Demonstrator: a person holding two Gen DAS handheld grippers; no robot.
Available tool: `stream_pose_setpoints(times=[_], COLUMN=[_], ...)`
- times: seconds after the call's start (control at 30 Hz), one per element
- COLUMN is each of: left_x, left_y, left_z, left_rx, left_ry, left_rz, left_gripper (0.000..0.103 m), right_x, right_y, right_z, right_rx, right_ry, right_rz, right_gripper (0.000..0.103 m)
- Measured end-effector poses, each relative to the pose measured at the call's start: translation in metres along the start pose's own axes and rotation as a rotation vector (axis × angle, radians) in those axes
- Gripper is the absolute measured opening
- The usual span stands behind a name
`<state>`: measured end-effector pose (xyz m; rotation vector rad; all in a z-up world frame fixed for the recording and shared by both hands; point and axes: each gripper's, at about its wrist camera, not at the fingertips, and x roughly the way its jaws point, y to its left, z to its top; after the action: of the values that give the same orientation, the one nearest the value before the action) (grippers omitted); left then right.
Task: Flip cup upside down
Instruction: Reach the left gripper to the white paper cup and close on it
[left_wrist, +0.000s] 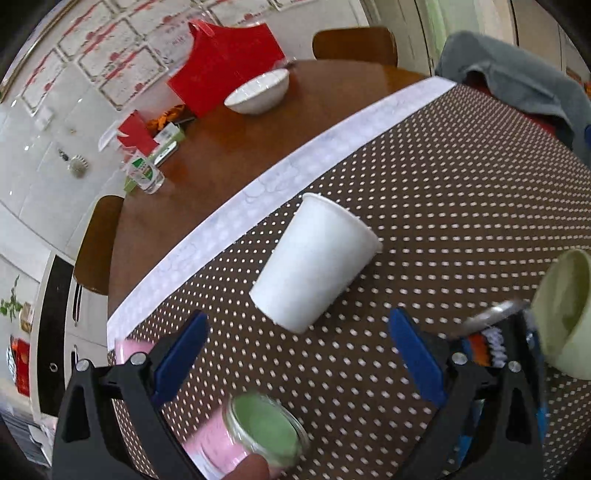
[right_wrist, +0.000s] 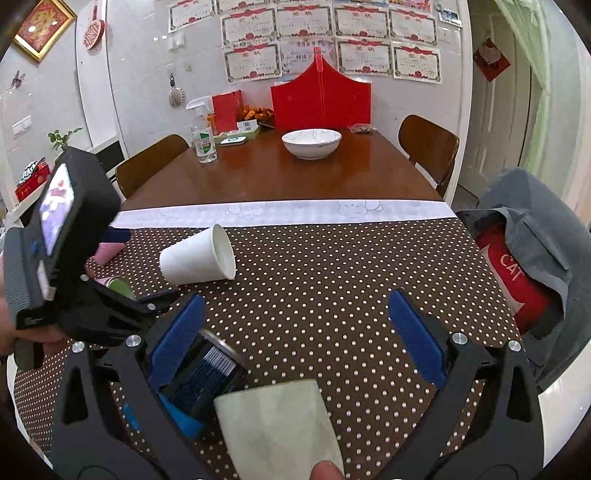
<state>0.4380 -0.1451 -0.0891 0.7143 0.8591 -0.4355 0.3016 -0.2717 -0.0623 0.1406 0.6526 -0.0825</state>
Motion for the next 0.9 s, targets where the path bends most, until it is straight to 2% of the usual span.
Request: stream_pose_setpoints(times=[0.13, 0.47, 0.5, 0.53, 0.77, 0.9], left_x=[0.022, 0.055, 0.057, 0.06, 0.063, 0.055], left_y=[0.004, 0.006, 0.006, 0.006, 0.013, 0.013], left_z=[0.01, 0.027, 0.028, 0.029, 0.032, 0.027], left_rx=[0.032, 0.069, 0.072, 0.073, 0.067, 0.04], left_ry=[0.046, 0.09, 0.092, 0.101, 0.098, 0.087], left_rz=[-0.023, -0.09, -0.094, -0.102, -0.093, -0.095], left_gripper=[0.096, 0.095, 0.09, 0.077, 0.063, 0.06], right_x=[0.016, 0.054, 0.056, 0.058, 0.066, 0.065], right_y=[0.0, 0.0, 0.0, 0.0, -0.002, -0.003], right_z=[0.005, 0.015, 0.016, 0.017, 0.021, 0.021], right_rx=[-0.008, -0.018, -0.018, -0.023, -0.021, -0.017], right_ry=[0.031, 0.149, 0.156, 0.164, 0.201, 0.198], right_rz=[0.007, 0.032, 0.03, 0.027, 0.039, 0.038], right_gripper=[0.097, 0.097, 0.097, 0.097, 0.097, 0.097])
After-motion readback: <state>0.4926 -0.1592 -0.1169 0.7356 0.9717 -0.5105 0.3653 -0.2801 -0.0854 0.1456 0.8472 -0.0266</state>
